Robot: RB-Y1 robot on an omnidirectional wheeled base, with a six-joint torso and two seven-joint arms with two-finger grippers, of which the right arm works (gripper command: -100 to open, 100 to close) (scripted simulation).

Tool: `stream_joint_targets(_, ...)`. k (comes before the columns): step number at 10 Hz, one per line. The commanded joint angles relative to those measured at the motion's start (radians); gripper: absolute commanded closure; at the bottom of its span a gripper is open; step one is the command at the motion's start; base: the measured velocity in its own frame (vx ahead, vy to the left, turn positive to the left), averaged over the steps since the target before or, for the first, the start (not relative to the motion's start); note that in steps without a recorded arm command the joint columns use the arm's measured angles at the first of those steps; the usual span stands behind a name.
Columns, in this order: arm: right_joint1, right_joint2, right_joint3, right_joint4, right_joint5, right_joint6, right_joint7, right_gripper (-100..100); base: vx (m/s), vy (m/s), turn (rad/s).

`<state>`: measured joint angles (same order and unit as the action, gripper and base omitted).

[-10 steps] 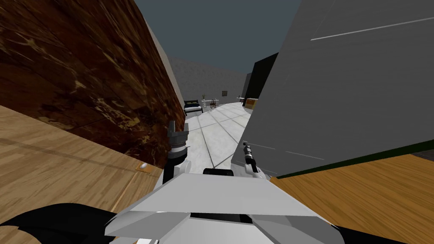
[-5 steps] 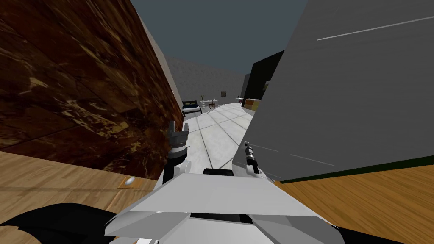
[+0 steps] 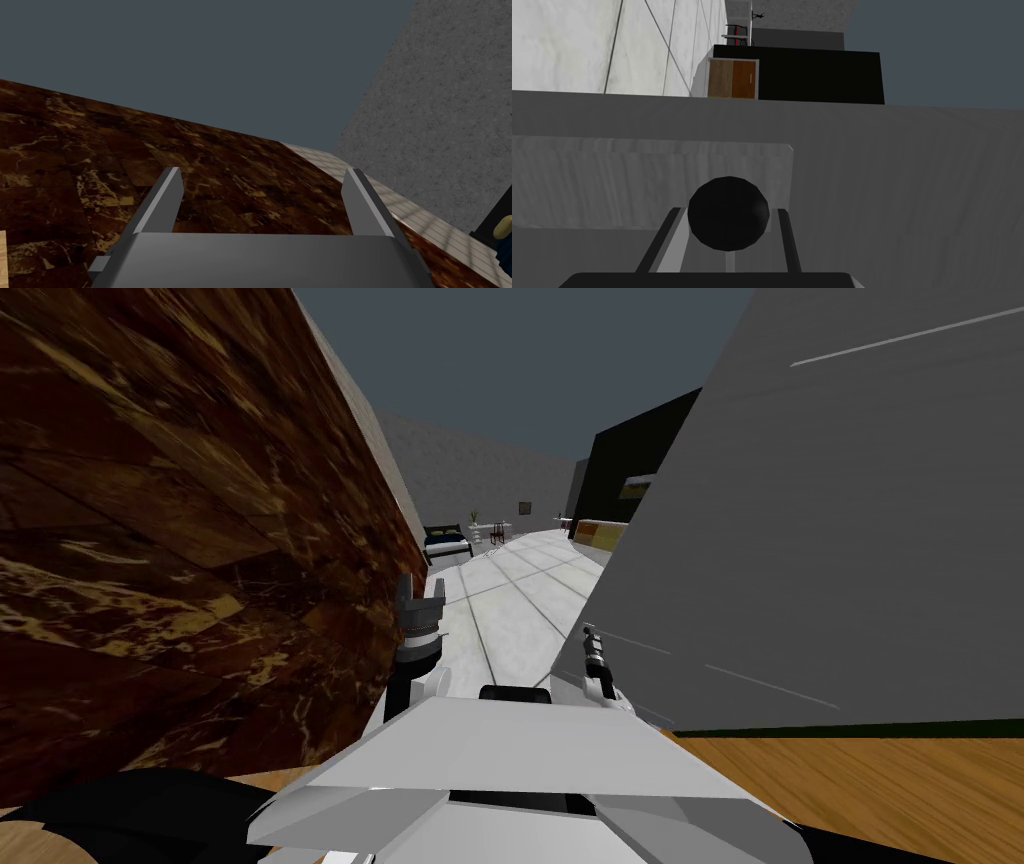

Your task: Push the door open

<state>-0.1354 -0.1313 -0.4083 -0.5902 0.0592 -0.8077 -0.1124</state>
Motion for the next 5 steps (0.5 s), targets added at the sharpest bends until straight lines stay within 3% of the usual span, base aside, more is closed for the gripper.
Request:
stream_joint_targets(1, 0.002, -0.005, -0.021, 0.000, -0.011, -0.002, 0.007, 100, 0.247, 0.025, -0.058)
stream_joint_targets(4, 0.004, -0.009, -0.050, 0.000, -0.027, -0.001, 0.018, 100, 0.224, 0.051, -0.059)
stream_joint_targets(5, 0.013, -0.007, -0.044, -0.007, -0.023, 0.008, 0.013, 100, 0.099, 0.002, -0.031)
